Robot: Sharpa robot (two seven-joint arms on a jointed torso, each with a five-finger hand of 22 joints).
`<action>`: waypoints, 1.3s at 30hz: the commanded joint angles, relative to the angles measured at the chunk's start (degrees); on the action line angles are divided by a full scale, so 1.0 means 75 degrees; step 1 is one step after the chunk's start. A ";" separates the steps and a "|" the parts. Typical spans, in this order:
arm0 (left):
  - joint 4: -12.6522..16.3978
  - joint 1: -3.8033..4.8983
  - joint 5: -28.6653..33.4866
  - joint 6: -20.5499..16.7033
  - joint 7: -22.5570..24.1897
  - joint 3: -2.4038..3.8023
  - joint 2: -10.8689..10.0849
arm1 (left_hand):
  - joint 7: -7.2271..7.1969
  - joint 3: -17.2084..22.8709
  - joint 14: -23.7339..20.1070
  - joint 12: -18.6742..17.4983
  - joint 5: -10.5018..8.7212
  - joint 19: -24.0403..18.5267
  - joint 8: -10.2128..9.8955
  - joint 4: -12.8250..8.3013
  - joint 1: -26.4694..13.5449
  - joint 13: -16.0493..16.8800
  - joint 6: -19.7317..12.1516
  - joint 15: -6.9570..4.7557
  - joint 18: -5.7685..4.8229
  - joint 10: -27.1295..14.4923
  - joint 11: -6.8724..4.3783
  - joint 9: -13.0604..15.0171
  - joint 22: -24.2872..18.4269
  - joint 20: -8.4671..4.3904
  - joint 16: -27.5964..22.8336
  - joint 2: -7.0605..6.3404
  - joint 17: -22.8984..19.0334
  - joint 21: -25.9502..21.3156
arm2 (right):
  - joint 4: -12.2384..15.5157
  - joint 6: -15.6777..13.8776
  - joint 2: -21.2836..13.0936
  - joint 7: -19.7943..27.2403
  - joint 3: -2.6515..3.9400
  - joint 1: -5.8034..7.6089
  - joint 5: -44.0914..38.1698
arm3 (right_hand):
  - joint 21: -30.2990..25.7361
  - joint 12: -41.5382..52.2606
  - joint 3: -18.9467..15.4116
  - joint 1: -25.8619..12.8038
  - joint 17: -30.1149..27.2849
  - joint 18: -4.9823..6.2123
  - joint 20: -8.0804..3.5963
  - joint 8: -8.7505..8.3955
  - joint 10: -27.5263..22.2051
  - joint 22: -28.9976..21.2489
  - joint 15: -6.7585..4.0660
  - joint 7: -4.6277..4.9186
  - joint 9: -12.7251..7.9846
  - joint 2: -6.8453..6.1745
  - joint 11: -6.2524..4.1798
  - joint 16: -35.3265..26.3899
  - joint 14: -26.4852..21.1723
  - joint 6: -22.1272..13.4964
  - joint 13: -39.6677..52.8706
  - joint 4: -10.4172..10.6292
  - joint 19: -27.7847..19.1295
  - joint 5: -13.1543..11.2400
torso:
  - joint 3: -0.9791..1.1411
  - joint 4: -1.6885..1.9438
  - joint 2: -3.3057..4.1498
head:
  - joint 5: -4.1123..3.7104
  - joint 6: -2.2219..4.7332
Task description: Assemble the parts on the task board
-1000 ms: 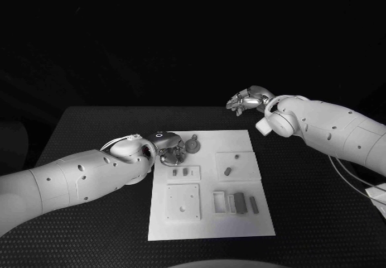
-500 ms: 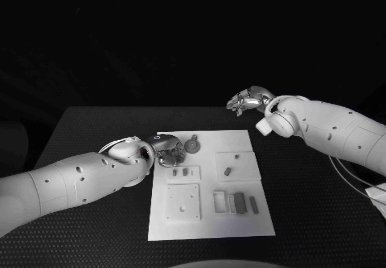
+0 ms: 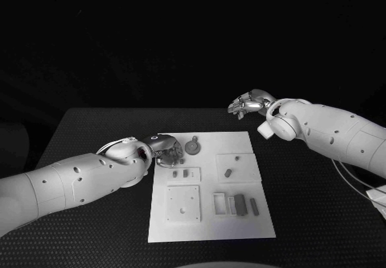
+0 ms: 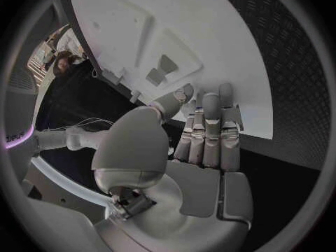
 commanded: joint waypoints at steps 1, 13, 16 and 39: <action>-0.0085 -0.0034 0.0158 -0.0083 -0.0200 -0.0019 -0.0155 | 0.0009 -0.0019 0.0018 0.0032 -0.0042 0.0010 -0.0014 0.0020 0.0010 0.0026 0.0014 0.0033 0.0126 -0.0085 0.0040 0.0000 0.0015 0.0056 -0.0019 -0.0074 -0.0009 -0.0035 | 0.0204 0.0116 -0.0103 0.0010 -0.0004 -0.0031 -0.0722 | 0.0075 -0.0761 0.0053 0.0047 -0.0127 0.0105 -0.0093 -0.0055 0.0357 0.0050 -0.0058 0.0020 0.0010 0.0011 0.0008 -0.0135 0.0330 -0.0068 -0.0457 -0.0005 0.0216 0.0010 | 0.0000 -0.0005 0.0004 | -0.0027 0.0035; -0.0397 0.0196 0.4576 -0.0194 0.0578 0.0419 -0.0782 | -0.0052 0.0130 -0.0201 0.0073 0.0173 -0.0207 0.0113 0.0044 0.0093 0.0064 0.0133 0.0046 0.0072 -0.0009 0.0050 0.0043 -0.0023 0.0123 -0.0201 0.0003 -0.0104 -0.0197 | 0.1374 -0.0306 -0.0712 -0.0057 -0.0059 -0.0298 -0.4110 | 0.0264 -0.2761 0.0142 0.0314 -0.0180 0.0105 -0.0359 -0.0200 0.1050 0.0119 -0.0098 0.0071 -0.0160 0.0053 0.0010 -0.0044 0.1202 -0.0171 -0.1325 -0.0015 0.0962 0.0065 | 0.0002 -0.0005 0.0010 | -0.0261 0.0164; -0.0429 0.0326 0.5769 0.0003 0.0984 0.0487 -0.0943 | -0.0059 0.0135 -0.0522 0.0072 0.0220 -0.0610 0.0159 0.0063 -0.0075 0.0086 0.0118 0.0098 -0.0031 -0.0012 0.0101 0.0061 -0.0164 0.0198 -0.0595 0.0038 -0.0295 -0.0332 | 0.1607 -0.0488 -0.0842 -0.0074 -0.0110 -0.0339 -0.5052 | 0.0256 -0.3116 0.0200 0.0381 -0.0285 0.0105 -0.0476 -0.0201 0.1255 0.0053 -0.0135 0.0078 -0.0188 0.0002 0.0030 -0.0171 0.1497 -0.0164 -0.1488 -0.0028 0.1202 0.0028 | 0.0003 0.0007 0.0005 | -0.0247 0.0167; -0.0200 0.0495 0.8435 0.0334 0.1657 0.0515 -0.1471 | -0.0016 -0.0609 -0.1590 0.0044 0.0093 -0.2947 0.0382 -0.0037 -0.0915 -0.0027 -0.0163 0.0941 -0.0110 -0.0275 0.0313 0.0167 -0.2019 0.1136 -0.3862 0.0137 -0.1222 -0.0316 | 0.3348 -0.0907 -0.1739 -0.0605 -0.0365 -0.0905 -0.7907 | 0.0101 -0.4238 0.0169 0.0378 -0.0292 0.0105 -0.0550 -0.0199 0.1899 0.0002 -0.0120 0.0024 -0.0411 -0.0904 0.0029 -0.0373 0.1838 -0.0023 -0.1874 0.0276 0.1513 0.0028 | -0.0007 -0.0008 0.0010 | -0.0142 0.0102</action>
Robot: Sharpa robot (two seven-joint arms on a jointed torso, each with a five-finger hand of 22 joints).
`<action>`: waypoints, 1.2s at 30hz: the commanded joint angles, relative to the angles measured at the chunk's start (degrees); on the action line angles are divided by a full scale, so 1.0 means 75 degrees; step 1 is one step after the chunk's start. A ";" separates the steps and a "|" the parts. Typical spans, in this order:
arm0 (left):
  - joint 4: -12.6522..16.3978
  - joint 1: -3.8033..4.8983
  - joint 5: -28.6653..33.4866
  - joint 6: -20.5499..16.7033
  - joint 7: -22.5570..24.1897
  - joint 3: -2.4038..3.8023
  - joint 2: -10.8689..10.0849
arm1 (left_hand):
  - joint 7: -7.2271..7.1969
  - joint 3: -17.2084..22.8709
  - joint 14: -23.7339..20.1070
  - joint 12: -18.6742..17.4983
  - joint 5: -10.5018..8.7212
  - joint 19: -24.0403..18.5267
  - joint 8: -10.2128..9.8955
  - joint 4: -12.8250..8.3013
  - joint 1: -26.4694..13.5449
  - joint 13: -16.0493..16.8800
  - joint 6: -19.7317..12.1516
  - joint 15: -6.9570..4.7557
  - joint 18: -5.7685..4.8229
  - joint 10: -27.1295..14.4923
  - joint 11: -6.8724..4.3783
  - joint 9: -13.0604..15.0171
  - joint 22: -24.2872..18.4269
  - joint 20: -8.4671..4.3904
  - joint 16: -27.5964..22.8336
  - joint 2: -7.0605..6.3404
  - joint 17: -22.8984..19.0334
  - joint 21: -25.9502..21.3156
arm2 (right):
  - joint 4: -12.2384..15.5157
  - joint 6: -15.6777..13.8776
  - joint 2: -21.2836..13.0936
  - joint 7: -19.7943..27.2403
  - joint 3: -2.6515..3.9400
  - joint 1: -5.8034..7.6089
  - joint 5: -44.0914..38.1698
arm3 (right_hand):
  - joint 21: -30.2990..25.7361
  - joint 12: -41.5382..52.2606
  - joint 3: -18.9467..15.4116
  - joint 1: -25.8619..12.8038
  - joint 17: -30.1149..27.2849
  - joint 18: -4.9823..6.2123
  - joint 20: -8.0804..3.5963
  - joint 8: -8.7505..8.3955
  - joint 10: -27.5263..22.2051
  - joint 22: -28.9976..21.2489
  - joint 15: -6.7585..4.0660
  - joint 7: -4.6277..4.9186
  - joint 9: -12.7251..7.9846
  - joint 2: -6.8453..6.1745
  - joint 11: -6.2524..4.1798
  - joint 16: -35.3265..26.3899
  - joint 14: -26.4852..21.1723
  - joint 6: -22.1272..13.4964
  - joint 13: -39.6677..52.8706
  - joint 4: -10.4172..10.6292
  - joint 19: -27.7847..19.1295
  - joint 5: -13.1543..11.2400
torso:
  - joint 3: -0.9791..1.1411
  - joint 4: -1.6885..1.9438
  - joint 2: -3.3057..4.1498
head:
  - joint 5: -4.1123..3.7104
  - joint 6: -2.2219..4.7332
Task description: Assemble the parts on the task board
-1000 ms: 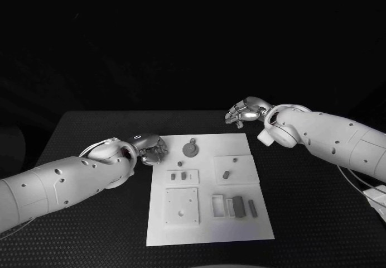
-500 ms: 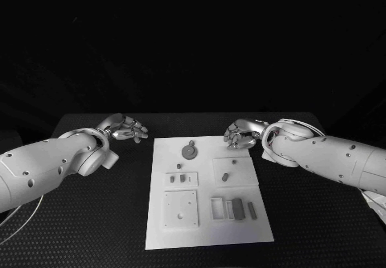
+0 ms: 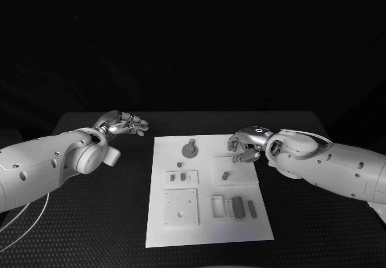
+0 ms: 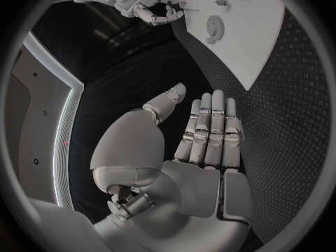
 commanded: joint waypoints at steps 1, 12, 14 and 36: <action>-0.0023 0.0010 0.0288 0.0082 0.0200 0.0007 -0.0005 | -0.0007 -0.0066 0.0007 0.0020 -0.0038 -0.0050 0.0053 0.0007 -0.0090 -0.0010 -0.0071 0.0053 -0.0115 -0.0060 0.0015 0.0008 -0.0027 -0.0006 -0.0055 0.0016 0.0016 -0.0007 | 0.0080 0.0072 -0.0039 -0.0089 -0.0005 -0.0019 -0.0372 | -0.0051 -0.0059 0.0007 0.0000 0.0014 0.0104 -0.0010 -0.0020 0.0069 -0.0001 -0.0031 0.0004 -0.0018 -0.0064 -0.0006 -0.0026 0.0038 0.0081 -0.0009 0.0057 0.0050 -0.0002 | 0.0004 -0.0009 0.0004 | 0.0004 -0.0014; -0.0084 0.0010 0.0317 0.0051 0.0171 0.0007 0.0019 | -0.0004 -0.0089 0.0045 0.0025 -0.0038 -0.0034 0.0061 0.0025 -0.0111 -0.0018 -0.0082 0.0056 -0.0115 -0.0060 0.0015 0.0006 -0.0101 -0.0007 -0.0115 0.0026 0.0059 -0.0002 | 0.0228 0.0198 -0.0116 -0.0125 -0.0061 -0.0144 -0.0481 | -0.0061 -0.0164 0.0035 0.0100 0.0055 0.0104 -0.0037 0.0041 0.0309 0.0043 -0.0079 -0.0047 -0.0058 0.0028 -0.0058 -0.0026 0.0072 0.0207 0.0007 0.0063 0.0078 -0.0002 | 0.0002 0.0005 -0.0002 | 0.0016 -0.0038; -0.0085 0.0010 0.0318 0.0044 0.0169 0.0007 0.0020 | -0.0004 -0.0091 0.0049 0.0026 -0.0037 -0.0032 0.0063 0.0026 -0.0111 -0.0019 -0.0083 0.0055 -0.0115 -0.0059 0.0015 0.0006 -0.0109 -0.0008 -0.0123 0.0027 0.0064 -0.0001 | 0.0197 0.0179 -0.0108 -0.0152 -0.0074 -0.0150 -0.0618 | -0.0070 -0.0195 0.0042 0.0144 0.0060 0.0104 -0.0038 0.0042 0.0327 0.0050 -0.0080 -0.0050 -0.0068 0.0068 -0.0059 -0.0034 0.0065 0.0212 0.0005 0.0020 0.0070 -0.0002 | 0.0000 0.0004 -0.0003 | 0.0026 -0.0042; -0.0092 0.0009 0.0317 0.0098 0.0103 0.0007 0.0023 | 0.0005 -0.0121 0.0258 0.0027 -0.0039 0.0064 0.0077 0.0043 -0.0124 -0.0036 -0.0118 -0.0023 -0.0115 -0.0077 0.0021 -0.0001 -0.0288 -0.0039 -0.0174 0.0028 0.0228 0.0007 | 0.0035 0.0107 0.0074 -0.0263 -0.0166 -0.0346 -0.1387 | -0.0044 -0.0270 0.0016 0.0519 0.0176 0.0104 -0.0102 0.0316 0.1077 0.0187 -0.0267 -0.0306 -0.0110 0.0779 -0.0268 0.0021 0.0304 0.0848 0.0163 -0.0276 0.0237 -0.0001 | 0.0002 0.0003 0.0000 | 0.0019 -0.0107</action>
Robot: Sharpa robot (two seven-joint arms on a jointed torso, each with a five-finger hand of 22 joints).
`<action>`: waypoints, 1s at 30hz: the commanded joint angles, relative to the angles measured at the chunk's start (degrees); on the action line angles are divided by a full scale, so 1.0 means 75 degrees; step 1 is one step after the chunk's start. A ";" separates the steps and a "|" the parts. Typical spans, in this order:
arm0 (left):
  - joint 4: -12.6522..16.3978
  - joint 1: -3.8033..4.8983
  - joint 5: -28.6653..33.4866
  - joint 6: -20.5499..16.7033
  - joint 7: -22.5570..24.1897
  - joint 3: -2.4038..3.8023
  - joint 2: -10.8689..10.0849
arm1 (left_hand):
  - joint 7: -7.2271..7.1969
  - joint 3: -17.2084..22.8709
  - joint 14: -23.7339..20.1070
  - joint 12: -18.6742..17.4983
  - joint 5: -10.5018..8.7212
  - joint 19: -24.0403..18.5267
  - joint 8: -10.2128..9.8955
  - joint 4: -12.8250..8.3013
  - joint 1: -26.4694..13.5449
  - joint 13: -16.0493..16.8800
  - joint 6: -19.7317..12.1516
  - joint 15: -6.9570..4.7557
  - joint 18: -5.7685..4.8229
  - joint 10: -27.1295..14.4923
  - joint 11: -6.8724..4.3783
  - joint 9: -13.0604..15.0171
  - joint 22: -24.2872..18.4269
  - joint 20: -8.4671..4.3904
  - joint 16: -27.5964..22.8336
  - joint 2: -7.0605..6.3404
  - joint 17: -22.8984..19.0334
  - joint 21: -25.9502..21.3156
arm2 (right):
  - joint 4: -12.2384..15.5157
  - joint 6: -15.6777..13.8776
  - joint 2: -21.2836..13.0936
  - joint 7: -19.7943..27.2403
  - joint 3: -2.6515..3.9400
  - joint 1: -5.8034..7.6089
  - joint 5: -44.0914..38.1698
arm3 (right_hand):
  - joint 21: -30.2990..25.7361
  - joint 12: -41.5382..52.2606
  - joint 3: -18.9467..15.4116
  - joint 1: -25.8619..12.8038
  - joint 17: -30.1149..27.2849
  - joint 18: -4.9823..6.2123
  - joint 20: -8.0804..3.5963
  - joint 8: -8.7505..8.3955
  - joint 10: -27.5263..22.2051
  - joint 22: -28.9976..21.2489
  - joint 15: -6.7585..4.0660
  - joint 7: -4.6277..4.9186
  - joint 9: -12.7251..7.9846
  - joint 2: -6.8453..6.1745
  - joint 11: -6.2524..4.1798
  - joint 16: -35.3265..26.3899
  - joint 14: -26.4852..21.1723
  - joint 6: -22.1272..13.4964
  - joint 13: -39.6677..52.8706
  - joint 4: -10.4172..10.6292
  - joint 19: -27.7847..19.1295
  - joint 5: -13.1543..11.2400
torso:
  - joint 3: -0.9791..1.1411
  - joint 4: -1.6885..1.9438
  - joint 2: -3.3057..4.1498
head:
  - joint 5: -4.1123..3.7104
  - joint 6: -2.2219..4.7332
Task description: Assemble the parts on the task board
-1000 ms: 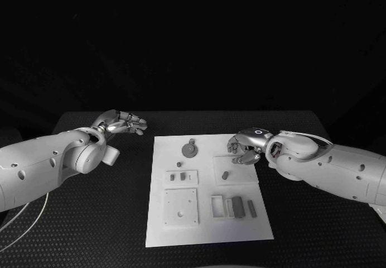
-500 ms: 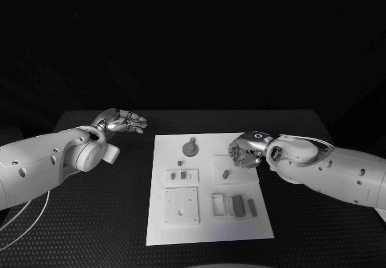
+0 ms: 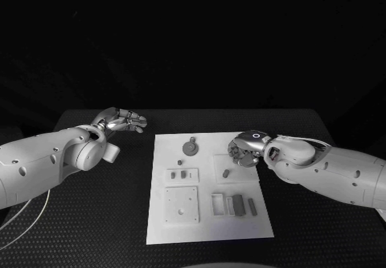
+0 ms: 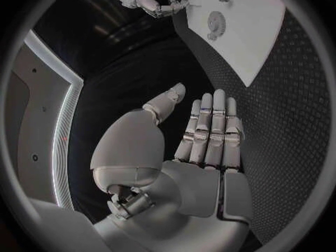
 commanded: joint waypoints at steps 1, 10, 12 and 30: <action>0.0014 0.0009 0.0062 0.0093 0.0062 0.0006 0.0013 | 0.0005 -0.0037 0.0042 0.0027 -0.0040 0.0035 0.0050 0.0000 -0.0096 -0.0011 -0.0065 0.0011 -0.0115 -0.0050 -0.0007 0.0002 -0.0014 -0.0011 -0.0023 -0.0001 0.0011 0.0006 | -0.0032 0.0316 0.0027 -0.0046 -0.0080 -0.0134 -0.0362 | -0.0009 -0.0037 -0.0043 0.0030 0.0024 0.0104 -0.0001 0.0038 0.0087 0.0019 -0.0071 -0.0009 -0.0015 0.0101 -0.0024 0.0033 0.0042 0.0108 0.0004 -0.0013 0.0094 0.0000 | -0.0002 0.0000 0.0000 | -0.0005 -0.0020; 0.0015 0.0009 0.0062 0.0134 0.0033 0.0006 0.0006 | 0.0009 -0.0048 0.0218 0.0030 -0.0040 0.0072 0.0062 -0.0004 -0.0088 -0.0018 -0.0076 -0.0065 -0.0115 -0.0052 -0.0005 -0.0002 -0.0114 -0.0016 -0.0019 -0.0003 0.0119 0.0004 | -0.0018 0.0144 0.0043 -0.0221 -0.0088 -0.0203 -0.0668 | 0.0075 -0.0024 -0.0050 0.0137 0.0170 0.0104 -0.0100 0.0164 0.0447 0.0100 -0.0202 -0.0132 -0.0023 0.0268 -0.0161 0.0187 0.0220 0.0450 0.0088 -0.0030 0.0281 0.0000 | -0.0002 -0.0006 -0.0002 | -0.0013 -0.0058; 0.0011 0.0009 0.0062 0.0129 0.0036 0.0006 0.0007 | 0.0009 -0.0049 0.0223 0.0030 -0.0041 0.0073 0.0062 -0.0004 -0.0088 -0.0018 -0.0077 -0.0068 -0.0115 -0.0052 -0.0005 -0.0002 -0.0122 -0.0017 -0.0024 -0.0006 0.0126 0.0004 | 0.0001 0.0130 0.0038 -0.0259 -0.0088 -0.0207 -0.0768 | 0.0087 -0.0040 -0.0037 0.0198 0.0202 0.0104 -0.0125 0.0170 0.0484 0.0113 -0.0221 -0.0143 -0.0029 0.0284 -0.0179 0.0210 0.0235 0.0480 0.0096 -0.0034 0.0311 0.0001 | -0.0003 -0.0006 -0.0003 | -0.0019 -0.0067; -0.0026 0.0008 0.0062 0.0101 0.0022 0.0006 0.0010 | 0.0014 -0.0051 0.0230 0.0023 -0.0037 0.0090 0.0062 -0.0015 -0.0074 -0.0027 -0.0097 -0.0067 -0.0115 -0.0071 0.0001 -0.0008 -0.0182 -0.0020 -0.0083 -0.0012 0.0167 0.0004 | 0.0204 -0.0279 -0.0011 -0.0284 -0.0086 -0.0222 -0.0756 | 0.0177 -0.0120 0.0009 0.0478 0.0380 0.0104 -0.0213 0.0217 0.0698 0.0175 -0.0311 -0.0202 -0.0024 0.0276 -0.0257 0.0303 0.0318 0.0637 0.0153 -0.0020 0.0526 0.0001 | 0.0001 -0.0013 -0.0002 | -0.0031 -0.0065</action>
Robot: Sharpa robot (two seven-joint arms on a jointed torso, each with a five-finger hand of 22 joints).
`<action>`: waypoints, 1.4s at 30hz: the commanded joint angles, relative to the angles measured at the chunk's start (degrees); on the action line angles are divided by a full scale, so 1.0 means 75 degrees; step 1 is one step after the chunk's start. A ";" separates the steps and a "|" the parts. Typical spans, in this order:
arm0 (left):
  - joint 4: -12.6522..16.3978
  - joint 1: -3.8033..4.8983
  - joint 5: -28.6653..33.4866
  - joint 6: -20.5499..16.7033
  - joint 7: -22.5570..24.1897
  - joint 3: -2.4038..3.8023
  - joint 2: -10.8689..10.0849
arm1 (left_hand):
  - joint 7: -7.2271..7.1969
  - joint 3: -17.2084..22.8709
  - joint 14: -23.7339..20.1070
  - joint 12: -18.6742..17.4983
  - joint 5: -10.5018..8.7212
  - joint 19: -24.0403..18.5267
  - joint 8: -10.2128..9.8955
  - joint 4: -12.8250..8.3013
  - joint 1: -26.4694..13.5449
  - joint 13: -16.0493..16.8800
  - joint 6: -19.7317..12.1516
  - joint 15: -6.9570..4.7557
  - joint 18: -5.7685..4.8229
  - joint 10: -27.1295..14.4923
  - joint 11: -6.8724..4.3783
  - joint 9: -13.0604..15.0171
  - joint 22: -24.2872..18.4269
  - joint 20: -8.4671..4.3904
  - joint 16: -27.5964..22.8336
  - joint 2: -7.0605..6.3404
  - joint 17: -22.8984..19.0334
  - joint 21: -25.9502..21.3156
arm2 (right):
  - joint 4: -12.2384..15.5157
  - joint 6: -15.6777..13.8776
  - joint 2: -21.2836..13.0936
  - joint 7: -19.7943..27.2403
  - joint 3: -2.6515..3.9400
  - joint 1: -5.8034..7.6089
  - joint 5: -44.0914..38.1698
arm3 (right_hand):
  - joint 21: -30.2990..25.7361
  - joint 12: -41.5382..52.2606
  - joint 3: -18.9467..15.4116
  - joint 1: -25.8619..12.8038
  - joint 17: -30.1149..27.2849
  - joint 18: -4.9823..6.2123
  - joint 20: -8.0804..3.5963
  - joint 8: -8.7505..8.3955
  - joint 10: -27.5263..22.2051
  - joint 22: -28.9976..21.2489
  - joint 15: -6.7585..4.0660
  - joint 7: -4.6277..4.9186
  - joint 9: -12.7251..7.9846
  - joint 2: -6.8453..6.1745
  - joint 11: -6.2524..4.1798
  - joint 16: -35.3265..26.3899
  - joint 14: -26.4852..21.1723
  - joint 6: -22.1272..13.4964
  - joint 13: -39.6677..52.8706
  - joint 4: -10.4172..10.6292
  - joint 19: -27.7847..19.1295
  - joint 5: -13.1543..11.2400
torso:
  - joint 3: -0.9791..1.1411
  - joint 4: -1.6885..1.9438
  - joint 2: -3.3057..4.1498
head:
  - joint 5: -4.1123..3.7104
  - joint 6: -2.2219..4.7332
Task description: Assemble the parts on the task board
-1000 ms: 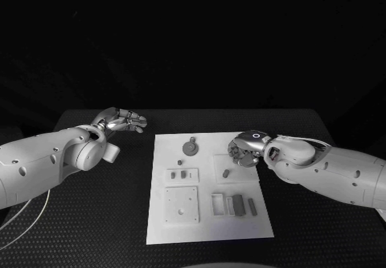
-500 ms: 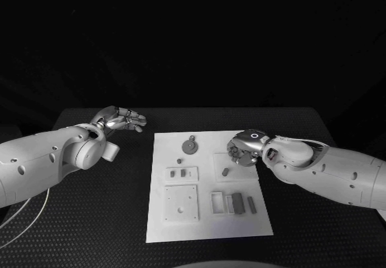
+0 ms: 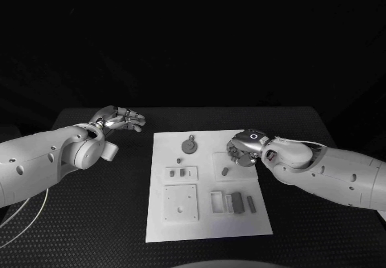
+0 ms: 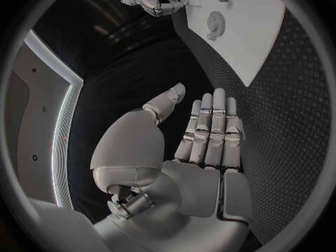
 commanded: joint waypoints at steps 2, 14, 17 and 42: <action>-0.0011 0.0009 0.0056 0.0076 0.0033 0.0007 0.0017 | 0.0008 -0.0053 0.0057 0.0021 -0.0037 0.0066 0.0030 -0.0015 -0.0077 -0.0013 -0.0054 0.0001 -0.0115 -0.0076 0.0004 -0.0008 -0.0024 0.0007 -0.0060 -0.0012 0.0021 0.0004 | 0.0130 0.0171 -0.0032 -0.0026 -0.0056 -0.0079 -0.0051 | 0.0034 -0.0002 0.0041 0.0147 0.0017 0.0079 -0.0009 0.0041 0.0061 0.0137 -0.0054 -0.0001 0.0012 0.0044 -0.0022 0.0031 -0.0012 0.0079 0.0023 0.0008 0.0082 0.0053 | 0.0003 -0.0009 0.0001 | 0.0015 0.0015; -0.0062 0.0009 0.0060 0.0082 0.0013 0.0007 0.0021 | 0.0018 -0.0058 0.0069 0.0016 -0.0037 0.0080 0.0024 -0.0013 -0.0079 -0.0021 -0.0078 0.0002 -0.0115 -0.0098 0.0013 -0.0015 -0.0068 0.0006 -0.0098 -0.0021 0.0056 0.0005 | 0.0313 0.0149 -0.0133 -0.0012 0.0043 0.0007 0.0104 | 0.0058 -0.0018 0.0034 0.0153 0.0047 0.0079 -0.0024 0.0049 0.0099 0.0149 -0.0064 -0.0007 0.0020 0.0039 -0.0032 0.0041 0.0008 0.0098 0.0035 0.0012 0.0117 0.0053 | -0.0001 -0.0001 0.0000 | 0.0010 0.0044; -0.0072 0.0009 0.0063 0.0087 0.0009 0.0007 0.0025 | 0.0021 -0.0060 0.0073 0.0014 -0.0037 0.0083 0.0023 -0.0011 -0.0081 -0.0024 -0.0086 0.0001 -0.0115 -0.0106 0.0017 -0.0017 -0.0081 0.0006 -0.0109 -0.0023 0.0067 0.0005 | 0.0326 0.0137 -0.0136 0.0015 0.0085 0.0041 0.0207 | 0.0060 -0.0021 0.0034 0.0152 0.0050 0.0079 -0.0025 0.0049 0.0102 0.0150 -0.0066 -0.0008 0.0021 0.0039 -0.0033 0.0042 0.0009 0.0099 0.0037 0.0012 0.0119 0.0053 | 0.0000 -0.0001 0.0004 | 0.0006 0.0052; -0.0134 0.0009 0.0075 0.0116 -0.0037 0.0007 0.0065 | 0.0036 -0.0067 0.0090 0.0011 -0.0037 0.0101 0.0017 -0.0005 -0.0082 -0.0038 -0.0123 0.0002 -0.0115 -0.0146 0.0032 -0.0026 -0.0151 0.0005 -0.0171 -0.0031 0.0128 0.0006 | 0.1316 0.0299 -0.0443 0.0499 0.0354 0.0501 0.2473 | 0.0076 -0.0050 0.0026 0.0125 0.0079 0.0079 -0.0031 0.0043 0.0119 0.0155 -0.0075 -0.0004 0.0026 0.0070 -0.0039 0.0037 0.0004 0.0093 0.0045 0.0017 0.0134 0.0053 | -0.0003 -0.0018 -0.0002 | 0.0157 0.0092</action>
